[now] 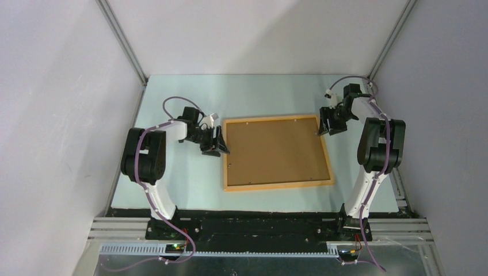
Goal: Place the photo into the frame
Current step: Adjust the photo frame at the center of the board.
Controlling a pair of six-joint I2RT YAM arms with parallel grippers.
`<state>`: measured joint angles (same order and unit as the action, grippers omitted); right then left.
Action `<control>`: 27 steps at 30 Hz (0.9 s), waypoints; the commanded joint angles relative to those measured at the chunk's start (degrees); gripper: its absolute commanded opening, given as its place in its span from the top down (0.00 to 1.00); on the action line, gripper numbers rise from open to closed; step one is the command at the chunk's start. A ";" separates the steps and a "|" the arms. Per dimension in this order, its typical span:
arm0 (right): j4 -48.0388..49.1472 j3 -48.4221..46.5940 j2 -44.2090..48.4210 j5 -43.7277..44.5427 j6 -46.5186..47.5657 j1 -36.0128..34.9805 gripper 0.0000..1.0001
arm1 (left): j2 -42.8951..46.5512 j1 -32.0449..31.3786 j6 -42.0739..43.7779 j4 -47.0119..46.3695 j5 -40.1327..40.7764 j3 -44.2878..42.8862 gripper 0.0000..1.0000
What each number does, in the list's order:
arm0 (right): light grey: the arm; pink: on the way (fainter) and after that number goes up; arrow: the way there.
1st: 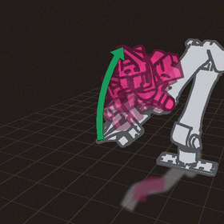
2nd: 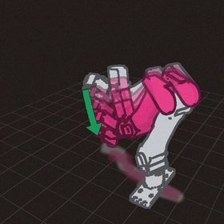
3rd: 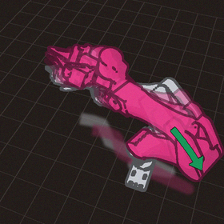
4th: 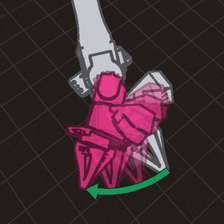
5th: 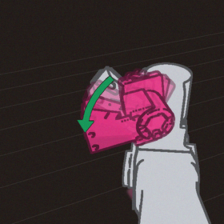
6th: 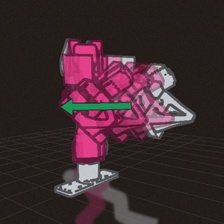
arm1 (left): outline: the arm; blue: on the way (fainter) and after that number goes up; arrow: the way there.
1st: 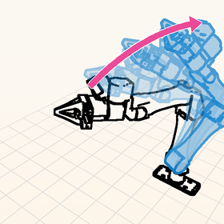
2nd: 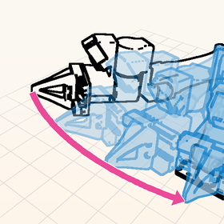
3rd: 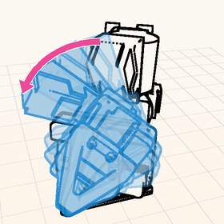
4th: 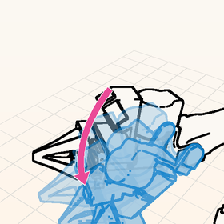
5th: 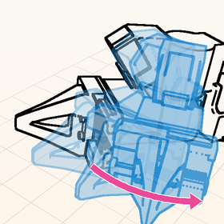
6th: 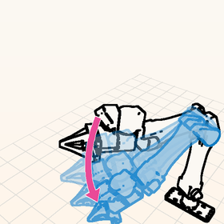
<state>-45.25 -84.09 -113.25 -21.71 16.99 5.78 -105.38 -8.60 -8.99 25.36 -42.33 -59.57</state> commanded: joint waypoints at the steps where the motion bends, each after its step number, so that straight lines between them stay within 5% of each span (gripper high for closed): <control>1: 1.99 -4.27 -2.71 0.47 -2.27 -0.95 0.37 | 1.60 -0.04 3.96 1.22 6.96 -1.50 0.32; 27: 3.95 -6.85 -7.43 7.27 -4.81 -5.30 0.55 | 0.20 -0.01 4.25 1.84 7.29 -2.56 0.27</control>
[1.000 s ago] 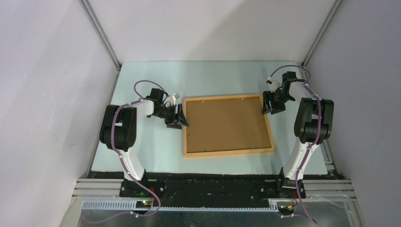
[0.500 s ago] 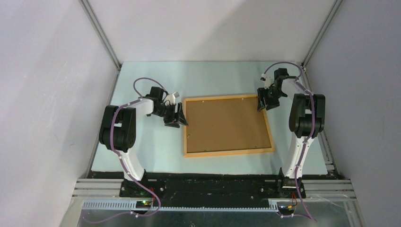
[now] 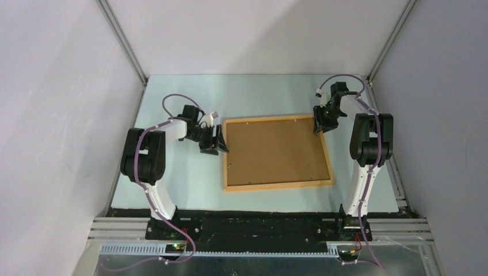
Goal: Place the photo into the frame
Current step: Adjust the photo frame at the center of the board, then install the photo frame at the center of the board.
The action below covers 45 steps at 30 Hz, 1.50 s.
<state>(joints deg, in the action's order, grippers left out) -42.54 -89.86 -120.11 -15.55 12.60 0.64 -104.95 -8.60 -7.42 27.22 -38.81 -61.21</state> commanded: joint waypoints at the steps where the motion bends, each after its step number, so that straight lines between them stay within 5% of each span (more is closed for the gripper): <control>1: 1.24 -0.94 -0.52 0.99 -0.40 -0.02 0.56 | -0.36 -0.01 2.63 -0.03 3.75 -0.93 0.27; 31: -1.85 1.91 1.94 -6.88 5.14 3.05 0.70 | -0.59 0.16 2.67 0.41 3.91 -1.28 0.27; 40: -2.94 1.68 2.00 -7.57 6.52 4.15 0.68 | -0.83 0.24 2.59 0.47 3.95 -1.37 0.27; 45: -2.46 1.15 2.50 -8.50 4.46 5.00 0.56 | -0.74 0.22 2.59 0.57 4.24 -1.50 0.27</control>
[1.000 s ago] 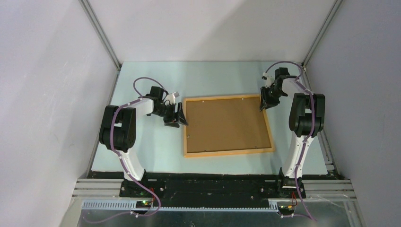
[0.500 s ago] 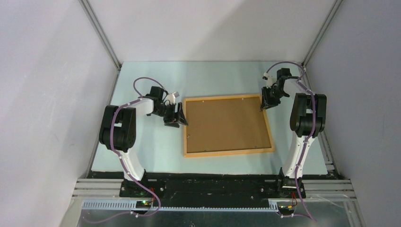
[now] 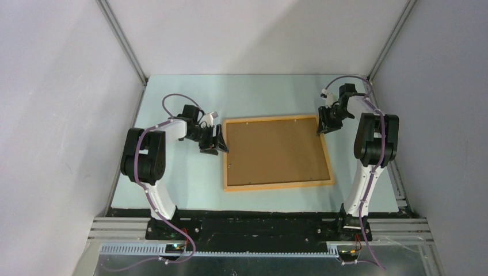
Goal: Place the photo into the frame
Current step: Install the photo frame at the center of the board.
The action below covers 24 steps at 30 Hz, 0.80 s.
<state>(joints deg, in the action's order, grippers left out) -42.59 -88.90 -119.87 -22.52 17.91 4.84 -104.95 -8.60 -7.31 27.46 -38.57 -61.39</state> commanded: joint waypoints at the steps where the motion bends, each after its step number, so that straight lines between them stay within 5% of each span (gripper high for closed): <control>1: -2.19 0.07 2.35 -2.12 -1.25 0.97 0.55 | -0.72 0.20 2.48 0.36 4.15 -1.35 0.27; 8: -2.31 -0.31 4.41 -4.72 -3.23 2.47 0.47 | -0.54 0.38 2.48 0.51 4.73 -1.37 0.27; 24: -1.81 13.42 10.95 -2.58 1.57 2.27 0.50 | 0.46 0.49 2.30 0.98 6.51 -2.06 0.27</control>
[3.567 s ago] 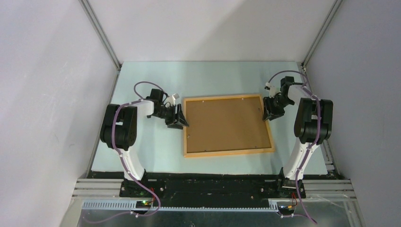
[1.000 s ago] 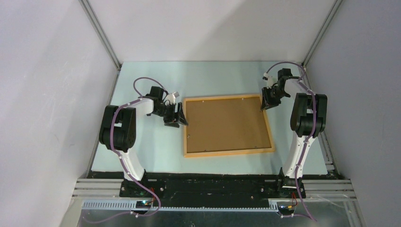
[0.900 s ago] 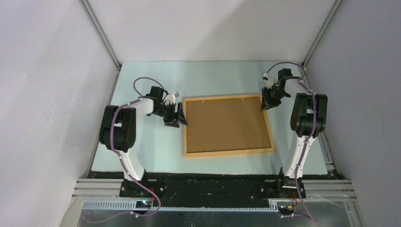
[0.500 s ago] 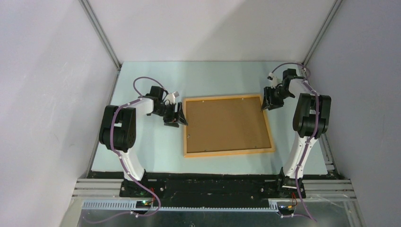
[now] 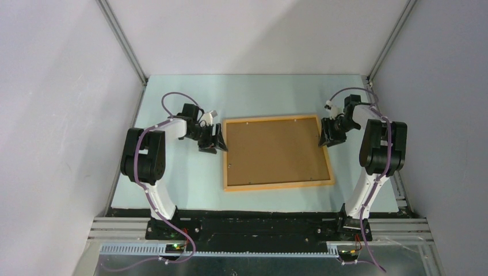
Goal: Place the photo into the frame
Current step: Install the photo frame at the center of the board.
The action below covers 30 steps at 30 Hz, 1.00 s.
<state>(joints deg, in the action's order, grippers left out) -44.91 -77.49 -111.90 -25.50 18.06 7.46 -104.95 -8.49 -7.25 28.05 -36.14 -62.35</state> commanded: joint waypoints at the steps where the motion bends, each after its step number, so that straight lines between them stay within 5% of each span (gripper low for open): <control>1: 0.60 2.22 2.94 0.42 1.37 -0.46 0.50 | 0.51 0.39 2.24 0.39 4.24 -1.15 0.27; 13: 0.61 4.94 3.20 -0.50 0.29 -1.08 0.81 | 0.02 0.40 1.58 1.30 7.48 -3.85 0.26; 30: 2.77 6.74 4.37 -0.89 -5.00 -0.26 0.96 | 7.22 -8.43 13.54 7.49 13.09 1.85 0.22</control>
<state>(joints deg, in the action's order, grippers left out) -42.35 -71.11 -108.75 -24.77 14.59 7.14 -101.91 -14.39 1.21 32.86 -25.61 -62.70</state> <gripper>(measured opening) 0.251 0.762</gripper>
